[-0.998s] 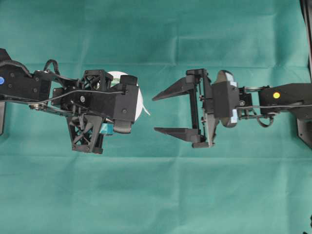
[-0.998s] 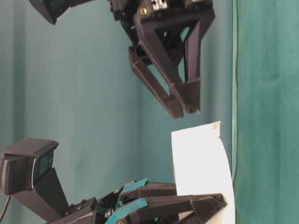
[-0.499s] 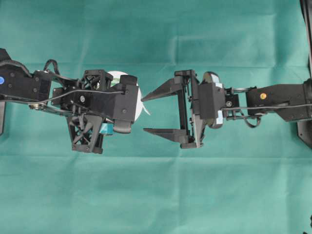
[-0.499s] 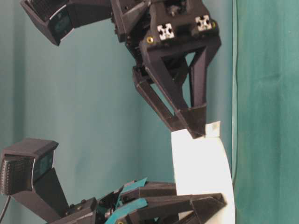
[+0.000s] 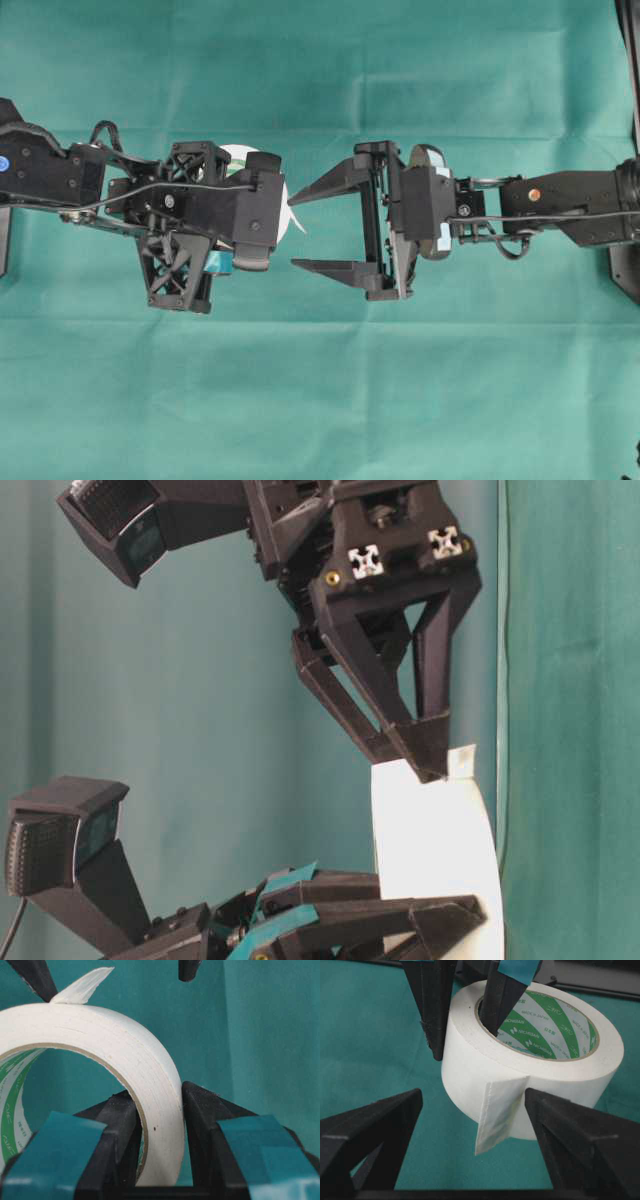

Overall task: Peel off the duct tape with your right arm.
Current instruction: 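Move the right gripper toward the tape's loose end flap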

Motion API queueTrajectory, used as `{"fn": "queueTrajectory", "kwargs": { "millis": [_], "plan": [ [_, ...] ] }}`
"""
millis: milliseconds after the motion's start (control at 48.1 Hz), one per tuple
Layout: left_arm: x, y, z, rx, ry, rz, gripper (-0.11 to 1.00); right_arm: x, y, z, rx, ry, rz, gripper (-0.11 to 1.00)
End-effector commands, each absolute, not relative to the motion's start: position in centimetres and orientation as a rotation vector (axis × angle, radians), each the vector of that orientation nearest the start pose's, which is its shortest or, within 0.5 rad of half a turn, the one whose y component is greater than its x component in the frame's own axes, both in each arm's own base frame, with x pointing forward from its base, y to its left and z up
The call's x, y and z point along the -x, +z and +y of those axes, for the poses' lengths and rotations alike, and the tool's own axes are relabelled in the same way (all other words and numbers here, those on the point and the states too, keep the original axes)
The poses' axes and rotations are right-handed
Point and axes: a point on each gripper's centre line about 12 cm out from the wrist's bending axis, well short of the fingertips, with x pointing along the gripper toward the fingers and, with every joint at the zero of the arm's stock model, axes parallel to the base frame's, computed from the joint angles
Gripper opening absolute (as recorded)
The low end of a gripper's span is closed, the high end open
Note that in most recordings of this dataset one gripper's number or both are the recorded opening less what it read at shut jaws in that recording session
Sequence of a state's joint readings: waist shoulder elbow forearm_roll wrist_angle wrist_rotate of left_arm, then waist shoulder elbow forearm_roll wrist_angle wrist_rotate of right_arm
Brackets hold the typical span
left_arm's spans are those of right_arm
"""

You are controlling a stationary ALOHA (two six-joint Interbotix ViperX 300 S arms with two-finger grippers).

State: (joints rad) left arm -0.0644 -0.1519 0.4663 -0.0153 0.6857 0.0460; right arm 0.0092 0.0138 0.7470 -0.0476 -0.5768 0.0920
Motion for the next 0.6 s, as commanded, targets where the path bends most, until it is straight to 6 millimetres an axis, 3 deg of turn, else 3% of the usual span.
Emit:
{"fn": "queueTrajectory", "kwargs": {
  "millis": [0,166,270,582],
  "plan": [
    [-36.35,25.31,-2.48,-0.066,-0.086,0.954,0.22,-40.12,20.85,0.29,-0.058,0.02,0.148,0.63],
    [-36.35,25.31,-2.48,-0.066,-0.086,0.954,0.22,-40.06,20.75,0.05,-0.059,0.014,0.151,0.18],
    [-36.35,25.31,-2.48,-0.066,-0.086,0.954,0.22,-39.99,20.62,-0.02,-0.06,0.012,0.156,0.0],
    [-36.35,25.31,-2.48,-0.066,-0.086,0.954,0.22,-39.7,20.25,-0.02,-0.064,0.012,0.168,-0.05]
  ]
}}
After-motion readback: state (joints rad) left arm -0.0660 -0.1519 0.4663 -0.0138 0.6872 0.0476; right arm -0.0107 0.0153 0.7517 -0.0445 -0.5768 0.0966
